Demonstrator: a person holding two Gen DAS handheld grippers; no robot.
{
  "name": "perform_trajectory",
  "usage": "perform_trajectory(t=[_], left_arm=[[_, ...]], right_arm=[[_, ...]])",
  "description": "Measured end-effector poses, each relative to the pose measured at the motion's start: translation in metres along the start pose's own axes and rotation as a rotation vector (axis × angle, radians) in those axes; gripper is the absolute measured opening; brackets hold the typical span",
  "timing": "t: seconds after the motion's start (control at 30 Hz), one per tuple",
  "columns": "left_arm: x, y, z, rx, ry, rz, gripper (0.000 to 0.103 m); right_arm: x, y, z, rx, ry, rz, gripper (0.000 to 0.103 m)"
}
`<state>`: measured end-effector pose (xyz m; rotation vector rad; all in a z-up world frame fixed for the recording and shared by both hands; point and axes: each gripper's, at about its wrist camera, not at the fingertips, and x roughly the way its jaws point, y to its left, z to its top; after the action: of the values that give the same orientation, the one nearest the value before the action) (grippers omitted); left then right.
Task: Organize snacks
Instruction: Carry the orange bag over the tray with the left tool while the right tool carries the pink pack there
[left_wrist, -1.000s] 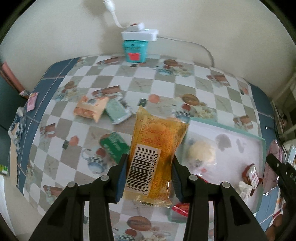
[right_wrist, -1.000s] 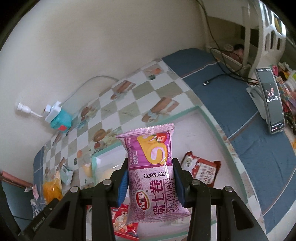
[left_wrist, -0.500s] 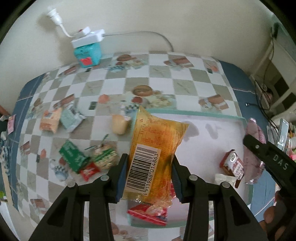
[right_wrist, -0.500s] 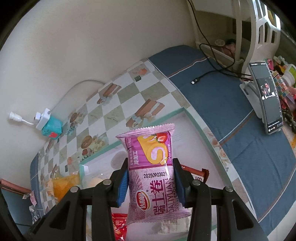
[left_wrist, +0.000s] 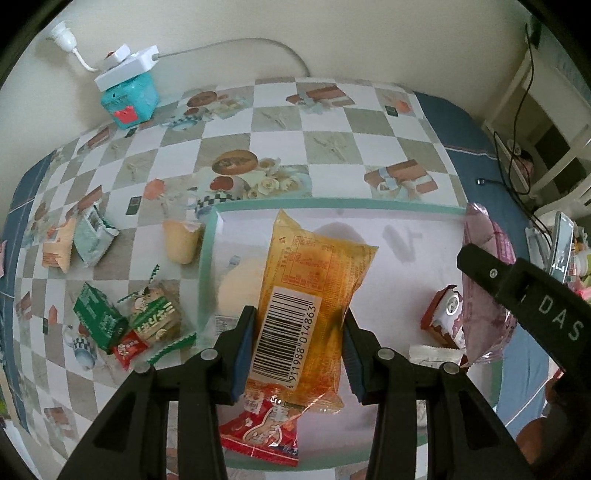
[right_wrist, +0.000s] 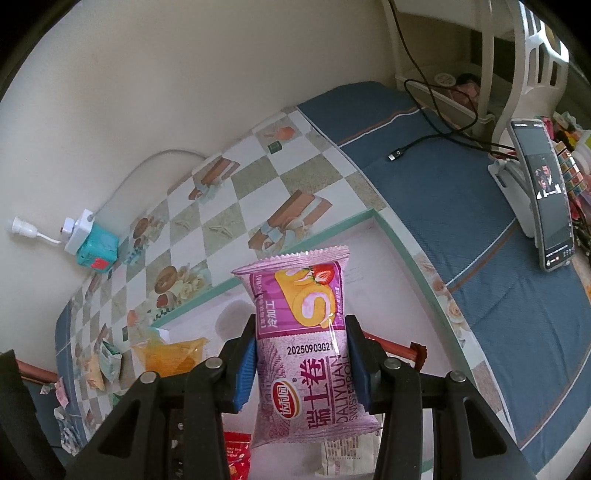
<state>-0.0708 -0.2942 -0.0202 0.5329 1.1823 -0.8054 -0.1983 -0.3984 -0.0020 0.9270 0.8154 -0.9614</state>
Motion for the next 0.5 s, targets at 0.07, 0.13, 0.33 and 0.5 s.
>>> perform_trajectory(t=[0.07,0.13,0.33,0.5], left_arm=[[0.002,-0.002,0.0,0.005,0.001,0.001,0.045],[0.003,-0.004,0.0,0.01,0.0,0.001,0.045],[0.004,-0.007,-0.001,0.028,-0.004,0.004,0.045],[0.001,-0.01,-0.002,0.043,-0.005,-0.005,0.045]], right_arm=[[0.002,0.001,0.0,-0.001,0.007,-0.004,0.047],[0.005,0.002,-0.001,-0.005,0.015,-0.005,0.048],[0.011,0.003,-0.002,-0.012,0.036,-0.011,0.048],[0.01,0.002,-0.002,-0.009,0.03,-0.014,0.048]])
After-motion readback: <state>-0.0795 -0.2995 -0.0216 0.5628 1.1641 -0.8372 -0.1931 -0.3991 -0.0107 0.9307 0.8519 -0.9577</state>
